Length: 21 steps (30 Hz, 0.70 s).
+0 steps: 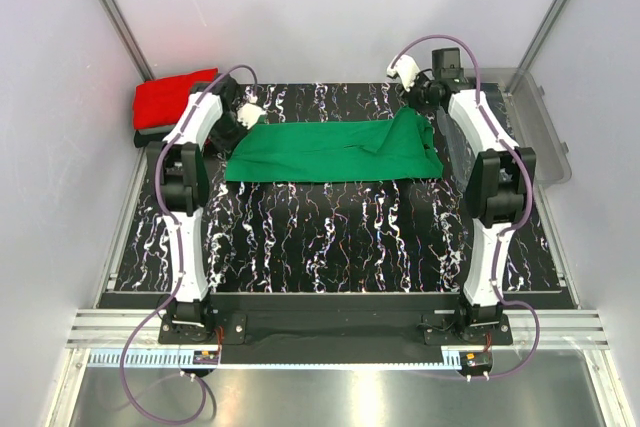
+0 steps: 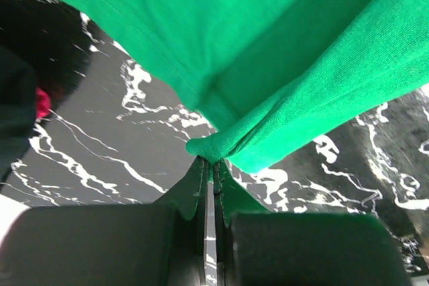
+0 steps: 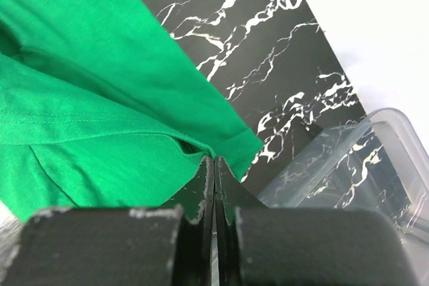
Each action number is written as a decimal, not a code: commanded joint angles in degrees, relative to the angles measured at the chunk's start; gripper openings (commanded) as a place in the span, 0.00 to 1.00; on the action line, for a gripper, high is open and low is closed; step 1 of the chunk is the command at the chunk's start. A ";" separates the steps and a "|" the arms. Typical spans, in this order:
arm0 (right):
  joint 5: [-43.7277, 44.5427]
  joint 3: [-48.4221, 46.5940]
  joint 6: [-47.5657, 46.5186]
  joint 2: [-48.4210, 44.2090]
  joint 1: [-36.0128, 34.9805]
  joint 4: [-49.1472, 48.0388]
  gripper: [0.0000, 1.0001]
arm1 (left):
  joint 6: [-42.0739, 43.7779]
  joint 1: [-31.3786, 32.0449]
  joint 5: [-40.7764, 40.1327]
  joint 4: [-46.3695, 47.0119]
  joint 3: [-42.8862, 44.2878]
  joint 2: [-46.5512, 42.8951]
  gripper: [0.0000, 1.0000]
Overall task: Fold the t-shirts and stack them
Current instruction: Fold the tshirt
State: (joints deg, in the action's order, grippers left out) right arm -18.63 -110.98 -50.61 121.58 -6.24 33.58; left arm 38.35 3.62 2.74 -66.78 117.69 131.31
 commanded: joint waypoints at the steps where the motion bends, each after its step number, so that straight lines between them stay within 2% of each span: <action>1: 1.32 -4.85 1.65 3.12 0.26 -2.12 0.00 | -0.20 -0.45 -1.86 -0.80 4.12 1.49 0.00; 2: 1.41 -5.64 2.00 3.92 0.26 -2.12 0.00 | -0.29 -0.45 -2.30 -0.72 4.65 1.93 0.04; 3: 1.67 -6.96 2.09 4.71 0.26 -2.12 0.00 | -0.64 -0.45 -2.65 -0.63 5.35 2.46 0.15; 4: 2.71 -7.49 2.70 6.37 0.26 -2.12 0.00 | -2.21 -0.45 -4.05 -0.02 7.19 3.77 0.31; 5: 3.59 -8.28 3.49 7.26 0.26 -2.12 0.10 | -3.44 -0.54 -5.19 0.33 8.25 4.39 0.41; 6: 5.78 -9.86 4.54 8.05 0.26 -2.12 0.20 | -4.24 -0.54 -5.81 0.43 9.30 4.75 0.67; 7: 6.76 -10.65 7.34 8.67 0.26 -2.03 0.25 | -6.16 -0.54 -5.73 1.04 10.27 4.31 0.72; 9: 7.47 -10.75 9.73 7.63 0.35 -2.12 0.31 | -8.11 -0.54 -3.55 2.53 9.41 2.13 0.73; 11: 5.55 -8.83 11.76 3.59 0.35 -2.20 0.34 | -10.57 -0.37 -1.18 6.13 5.55 -3.32 0.83; 12: 2.41 -5.51 12.20 2.01 0.26 -2.38 0.38 | -10.84 -0.19 -0.20 6.75 4.49 -4.90 0.84; 15: -4.72 3.18 10.80 -2.39 0.00 -2.12 0.38 | -10.05 1.21 3.31 6.75 0.45 -7.90 0.82; 18: -7.37 8.13 6.41 -2.32 -1.58 0.59 0.32 | -8.38 2.97 5.87 6.75 -4.47 -7.39 0.70; 19: -7.47 8.41 5.36 -1.01 -2.10 1.74 0.28 | -7.94 3.58 6.39 6.67 -5.96 -6.86 0.67; 20: -7.38 8.41 5.43 -0.21 -2.81 3.14 0.26 | -7.85 3.76 7.35 6.75 -6.50 -6.24 0.59; 21: -7.73 7.71 5.43 0.67 -3.16 4.03 0.25 | -7.94 3.85 7.54 6.58 -6.94 -5.02 0.55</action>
State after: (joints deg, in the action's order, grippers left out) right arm -22.26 -103.72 -43.20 121.23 -7.27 34.04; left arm 29.91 6.22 5.93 -61.10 113.43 124.90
